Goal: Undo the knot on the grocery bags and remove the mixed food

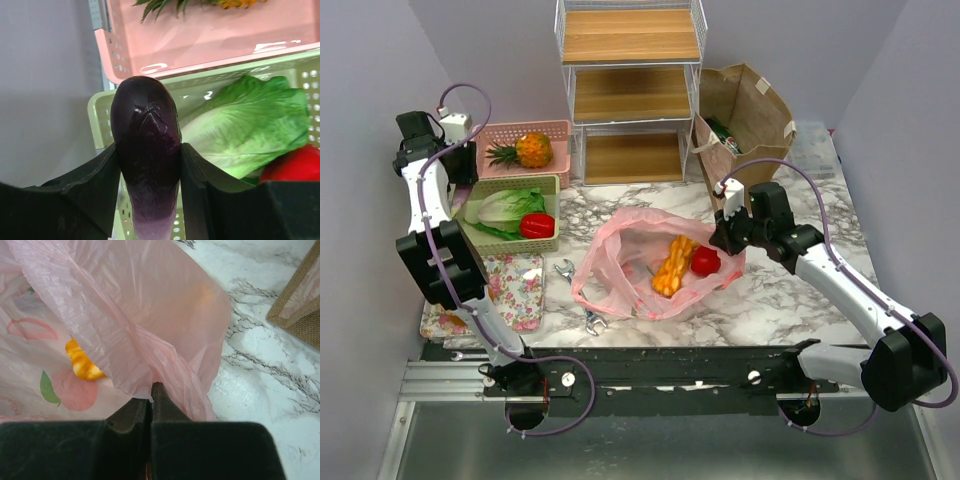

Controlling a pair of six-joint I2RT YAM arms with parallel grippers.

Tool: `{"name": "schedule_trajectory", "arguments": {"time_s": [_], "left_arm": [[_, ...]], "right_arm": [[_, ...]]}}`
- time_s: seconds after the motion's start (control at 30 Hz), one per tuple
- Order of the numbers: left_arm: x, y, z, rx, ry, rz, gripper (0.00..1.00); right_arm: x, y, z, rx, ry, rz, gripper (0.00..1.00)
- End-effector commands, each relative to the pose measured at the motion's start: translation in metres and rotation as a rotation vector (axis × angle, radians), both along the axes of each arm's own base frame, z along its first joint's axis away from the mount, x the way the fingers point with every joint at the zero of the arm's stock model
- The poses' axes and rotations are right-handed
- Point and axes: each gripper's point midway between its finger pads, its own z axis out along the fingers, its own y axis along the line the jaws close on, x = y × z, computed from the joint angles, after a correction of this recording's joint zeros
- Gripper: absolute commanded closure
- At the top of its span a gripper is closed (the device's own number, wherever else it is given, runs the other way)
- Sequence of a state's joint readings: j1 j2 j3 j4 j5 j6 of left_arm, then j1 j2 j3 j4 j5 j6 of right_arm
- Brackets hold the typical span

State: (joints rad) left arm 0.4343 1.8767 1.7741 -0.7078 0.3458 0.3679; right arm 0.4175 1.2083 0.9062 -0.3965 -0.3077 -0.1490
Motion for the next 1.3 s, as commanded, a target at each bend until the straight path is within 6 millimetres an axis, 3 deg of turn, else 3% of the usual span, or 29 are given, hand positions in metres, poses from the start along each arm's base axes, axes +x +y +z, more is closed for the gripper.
{"name": "schedule_trajectory", "arguments": {"time_s": [0.0,0.13,0.37,0.43,0.47,0.57,0.63,0.73,0.83,0.93,1.0,1.1,1.13,1.27], "left_arm": [[0.002,0.027,-0.008,0.133,0.041,0.037,0.83],[-0.005,0.033,-0.024,0.143,0.116,0.05,0.78],[-0.035,0.022,-0.055,0.104,0.233,0.052,0.62],[-0.037,0.022,-0.055,0.1,0.239,0.064,0.48],[-0.038,0.022,-0.054,0.093,0.243,0.068,0.38],[-0.038,0.018,-0.041,0.084,0.228,0.06,0.22],[-0.038,0.014,-0.027,0.081,0.194,0.049,0.02],[-0.039,-0.012,0.004,0.015,0.101,-0.024,0.01],[-0.044,-0.068,0.057,-0.112,-0.079,-0.188,0.02],[-0.063,-0.162,0.119,-0.16,-0.288,-0.499,0.01],[-0.09,-0.227,0.144,-0.135,-0.379,-0.734,0.03],[-0.144,-0.317,0.155,-0.086,-0.464,-1.071,0.09],[-0.161,-0.339,0.153,-0.067,-0.485,-1.166,0.12],[-0.222,-0.415,0.121,-0.041,-0.507,-1.455,0.37]], "right_arm": [[0.004,0.002,0.004,0.008,-0.018,-0.003,0.99],[0.005,-0.001,0.002,-0.009,-0.022,-0.009,0.99],[0.006,0.0,-0.001,-0.008,-0.025,-0.001,0.99],[0.006,0.001,-0.001,-0.007,-0.023,0.004,0.99],[0.006,0.001,0.0,-0.005,-0.025,0.007,0.99],[0.006,0.002,0.0,-0.002,-0.027,0.011,1.0],[0.005,0.002,0.002,0.001,-0.03,0.01,0.99],[0.004,0.0,0.004,0.002,-0.035,0.004,0.99],[0.002,-0.002,0.009,0.008,-0.048,-0.007,0.99],[-0.001,-0.003,0.01,0.013,-0.056,-0.009,0.99],[-0.005,-0.002,0.009,0.017,-0.06,0.016,0.99],[-0.011,0.0,0.008,0.039,-0.065,0.03,0.99],[-0.011,0.0,0.01,0.048,-0.073,0.029,0.99],[-0.009,-0.004,0.016,0.07,-0.093,-0.03,0.99]]}}
